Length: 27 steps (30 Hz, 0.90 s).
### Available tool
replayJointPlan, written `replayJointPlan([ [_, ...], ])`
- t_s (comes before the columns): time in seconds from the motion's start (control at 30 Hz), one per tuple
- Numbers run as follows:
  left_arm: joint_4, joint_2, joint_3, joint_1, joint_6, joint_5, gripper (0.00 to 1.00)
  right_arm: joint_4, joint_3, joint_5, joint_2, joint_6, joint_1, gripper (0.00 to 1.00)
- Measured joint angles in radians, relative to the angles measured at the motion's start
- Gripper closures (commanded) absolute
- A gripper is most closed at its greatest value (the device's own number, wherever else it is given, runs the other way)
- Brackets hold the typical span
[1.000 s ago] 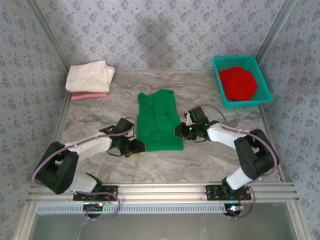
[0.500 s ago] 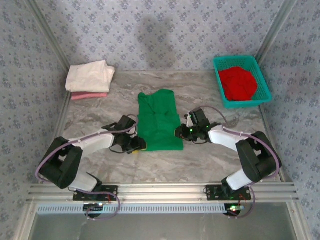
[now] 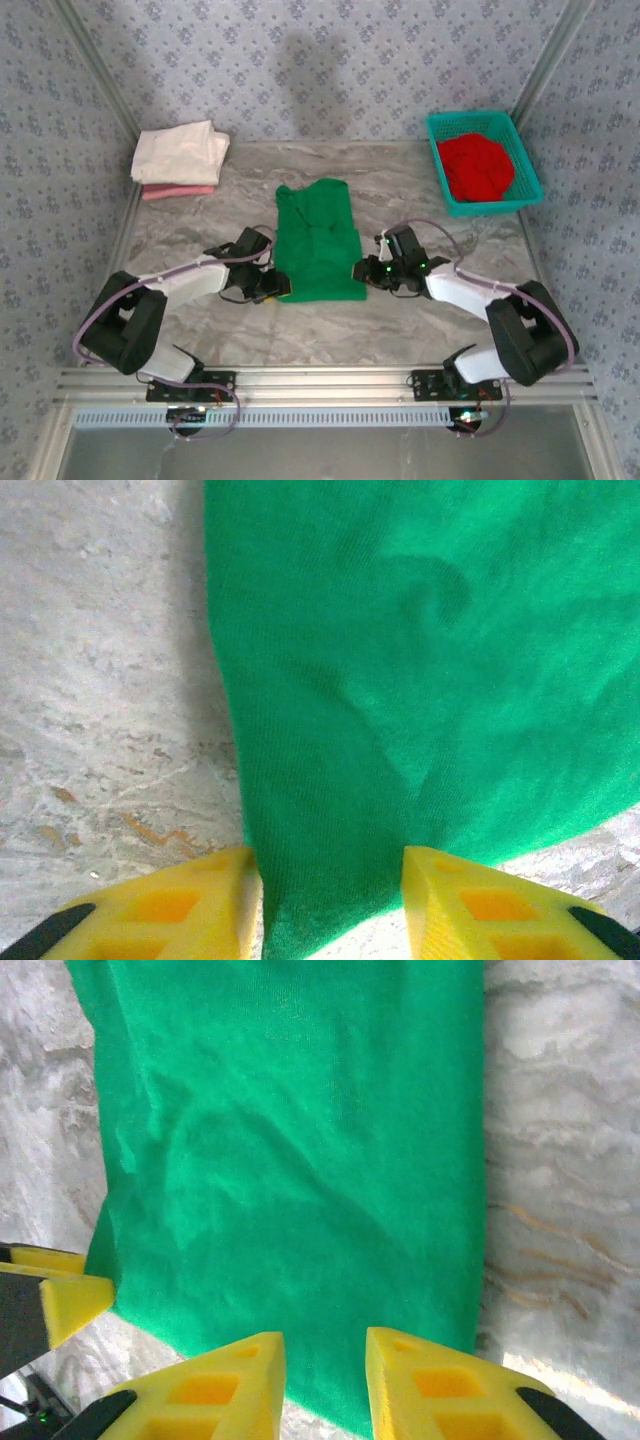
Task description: Fold and stack the t-shirts
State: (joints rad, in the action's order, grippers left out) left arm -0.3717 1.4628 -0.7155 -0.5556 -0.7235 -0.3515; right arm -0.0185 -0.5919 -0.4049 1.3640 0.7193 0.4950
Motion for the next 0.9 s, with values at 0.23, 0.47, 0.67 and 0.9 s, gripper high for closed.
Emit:
replayJointPlan([
  [0.23,0.009,0.013,0.001,0.000,-0.001,0.000,0.68,0.016,0.093,0.000,-0.092,0.069,-0.020,0.63],
  [0.47,0.016,0.019,0.002,-0.001,0.002,0.000,0.95,0.043,0.151,-0.001,-0.094,0.152,-0.021,0.55],
  [0.67,0.017,0.019,0.002,-0.001,0.000,0.001,1.00,0.068,0.167,-0.005,-0.087,0.201,-0.012,0.52],
  [0.9,0.017,0.019,0.002,-0.001,0.000,0.002,1.00,0.111,0.162,-0.016,-0.017,0.228,0.024,0.52],
])
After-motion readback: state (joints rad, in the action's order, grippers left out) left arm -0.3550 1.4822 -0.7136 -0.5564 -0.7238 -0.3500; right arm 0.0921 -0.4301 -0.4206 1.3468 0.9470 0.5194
